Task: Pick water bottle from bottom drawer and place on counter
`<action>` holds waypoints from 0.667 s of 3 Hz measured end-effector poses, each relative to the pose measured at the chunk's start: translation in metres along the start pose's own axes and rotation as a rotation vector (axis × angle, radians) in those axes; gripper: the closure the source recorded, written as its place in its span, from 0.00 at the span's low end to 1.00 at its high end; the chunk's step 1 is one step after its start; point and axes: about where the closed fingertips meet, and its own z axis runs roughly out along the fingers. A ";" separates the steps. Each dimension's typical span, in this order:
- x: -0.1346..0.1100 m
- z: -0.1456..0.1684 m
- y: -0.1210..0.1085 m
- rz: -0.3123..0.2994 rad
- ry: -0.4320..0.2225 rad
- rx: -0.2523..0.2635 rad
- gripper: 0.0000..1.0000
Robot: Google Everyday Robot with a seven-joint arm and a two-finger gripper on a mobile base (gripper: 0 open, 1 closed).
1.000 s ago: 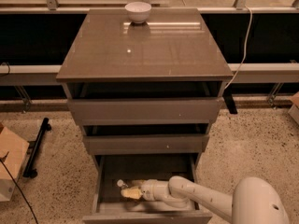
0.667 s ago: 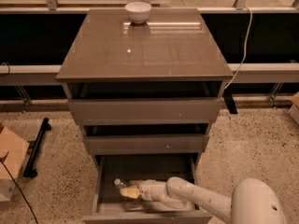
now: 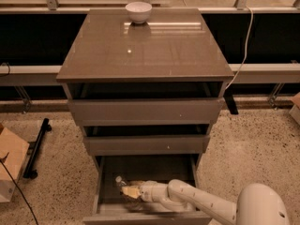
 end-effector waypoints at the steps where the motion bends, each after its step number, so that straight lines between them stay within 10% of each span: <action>1: -0.009 -0.008 0.003 -0.010 -0.025 0.008 1.00; 2: -0.027 -0.031 0.009 -0.031 -0.073 0.008 1.00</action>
Offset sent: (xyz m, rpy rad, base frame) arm 0.0048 -0.0456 0.0686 0.0594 -0.1155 -0.0646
